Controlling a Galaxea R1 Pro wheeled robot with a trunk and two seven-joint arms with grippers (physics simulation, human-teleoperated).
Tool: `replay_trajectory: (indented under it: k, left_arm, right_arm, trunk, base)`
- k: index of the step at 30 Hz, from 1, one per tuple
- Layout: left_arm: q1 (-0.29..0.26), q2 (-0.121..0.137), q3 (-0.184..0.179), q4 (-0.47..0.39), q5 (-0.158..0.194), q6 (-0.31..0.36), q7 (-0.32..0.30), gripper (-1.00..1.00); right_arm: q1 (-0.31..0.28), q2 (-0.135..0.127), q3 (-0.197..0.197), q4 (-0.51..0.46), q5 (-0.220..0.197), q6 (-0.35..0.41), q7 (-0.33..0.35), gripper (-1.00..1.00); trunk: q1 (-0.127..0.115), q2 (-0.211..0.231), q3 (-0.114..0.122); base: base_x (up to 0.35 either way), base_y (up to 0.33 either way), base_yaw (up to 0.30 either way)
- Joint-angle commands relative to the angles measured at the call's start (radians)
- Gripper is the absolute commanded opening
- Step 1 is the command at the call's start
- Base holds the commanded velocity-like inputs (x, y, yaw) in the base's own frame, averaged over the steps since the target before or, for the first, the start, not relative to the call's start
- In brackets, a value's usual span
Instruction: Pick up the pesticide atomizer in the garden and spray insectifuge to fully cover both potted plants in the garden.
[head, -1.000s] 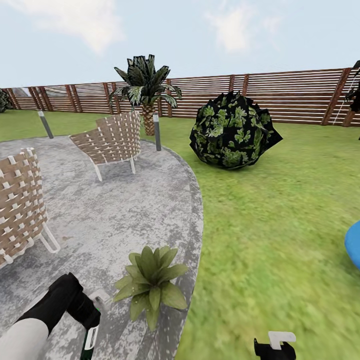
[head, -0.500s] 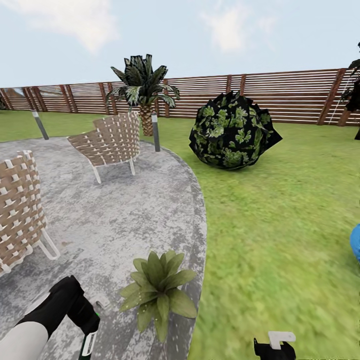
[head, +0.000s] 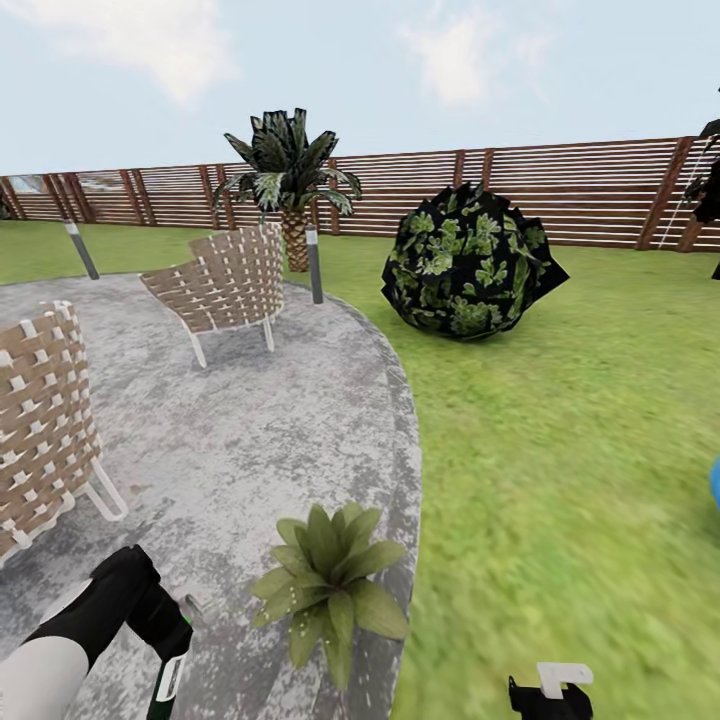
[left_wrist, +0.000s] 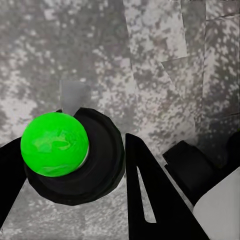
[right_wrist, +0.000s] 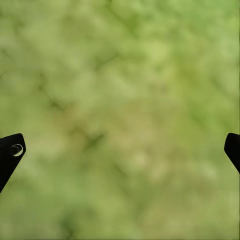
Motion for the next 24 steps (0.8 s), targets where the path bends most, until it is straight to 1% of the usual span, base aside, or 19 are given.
replay_trajectory:
  k: [1, 5, 7, 8, 9, 10, 12, 14, 15, 17, 20, 24]
  left_arm:
    - [0.0, 0.0, 0.001, -0.001, -0.005, 0.009, -0.007, -1.0]
    - [0.001, -0.002, -0.004, -0.002, -0.003, 0.007, -0.007, -1.0]
    - [0.006, 0.0, -0.03, -0.001, -0.003, 0.002, -0.007, -1.0]
    - [0.009, 0.0, -0.055, 0.0, -0.002, 0.0, -0.008, -1.0]
    - [0.01, 0.001, -0.071, -0.001, -0.002, -0.002, -0.008, -1.0]
    - [0.011, 0.001, -0.103, -0.001, -0.002, -0.003, -0.009, -1.0]
    - [0.004, -0.002, -0.137, -0.001, -0.001, -0.003, -0.017, -1.0]
    - [0.0, -0.012, -0.157, -0.006, -0.001, -0.003, -0.042, -1.0]
    - [-0.001, -0.027, -0.17, -0.028, -0.003, -0.004, -0.064, -1.0]
    - [-0.001, -0.035, -0.183, -0.081, -0.004, -0.002, -0.084, -1.0]
    - [-0.001, -0.026, -0.189, -0.119, -0.007, -0.002, -0.128, -1.0]
    - [0.001, 0.011, -0.187, -0.123, -0.006, -0.001, -0.142, -1.0]
  right_arm:
    - [-0.001, -0.001, -0.001, 0.001, 0.004, -0.003, -0.003, 1.0]
    - [-0.001, 0.0, -0.001, 0.001, 0.004, -0.003, -0.002, 1.0]
    - [-0.001, 0.0, -0.001, 0.001, 0.004, -0.003, -0.003, 1.0]
    - [-0.001, 0.001, -0.001, 0.001, 0.004, -0.003, -0.003, 1.0]
    - [-0.001, 0.001, -0.001, 0.002, 0.005, -0.003, -0.003, 1.0]
    - [-0.001, 0.001, -0.001, 0.002, 0.005, -0.003, -0.003, 1.0]
    - [-0.001, 0.001, -0.001, 0.002, 0.005, -0.003, -0.002, 1.0]
    - [-0.001, 0.001, -0.001, 0.002, 0.005, -0.003, -0.002, 1.0]
    - [-0.001, 0.001, -0.001, 0.002, 0.005, -0.003, -0.002, 1.0]
    - [-0.001, 0.001, -0.001, 0.002, 0.005, -0.003, -0.003, 1.0]
    - [-0.001, 0.001, -0.001, 0.002, 0.005, -0.003, -0.003, 1.0]
    - [-0.001, 0.001, -0.001, 0.002, 0.005, -0.003, -0.003, 1.0]
  trunk:
    - [0.0, 0.0, -0.001]
    - [0.0, 0.0, -0.001]
    - [0.0, 0.0, -0.001]
    - [0.0, 0.0, -0.001]
    - [0.0, 0.0, -0.001]
    - [0.0, 0.0, -0.001]
    - [0.0, 0.0, -0.001]
    - [0.0, 0.0, -0.001]
    - [0.0, 0.0, -0.001]
    - [0.0, 0.0, -0.001]
    - [0.0, 0.0, -0.001]
    - [0.0, 0.0, -0.001]
  base:
    - [0.188, 0.102, 0.0]
    - [0.188, 0.107, 0.0]
    - [0.039, 0.023, 0.0]
    - [0.016, 0.009, 0.0]
    - [0.01, 0.006, 0.0]
    - [0.004, 0.002, 0.0]
    - [0.002, 0.001, 0.0]
    - [0.0, 0.0, 0.0]
    - [0.0, 0.0, 0.0]
    - [0.0, 0.0, 0.0]
    - [0.0, 0.0, 0.0]
    - [0.034, 0.049, 0.0]
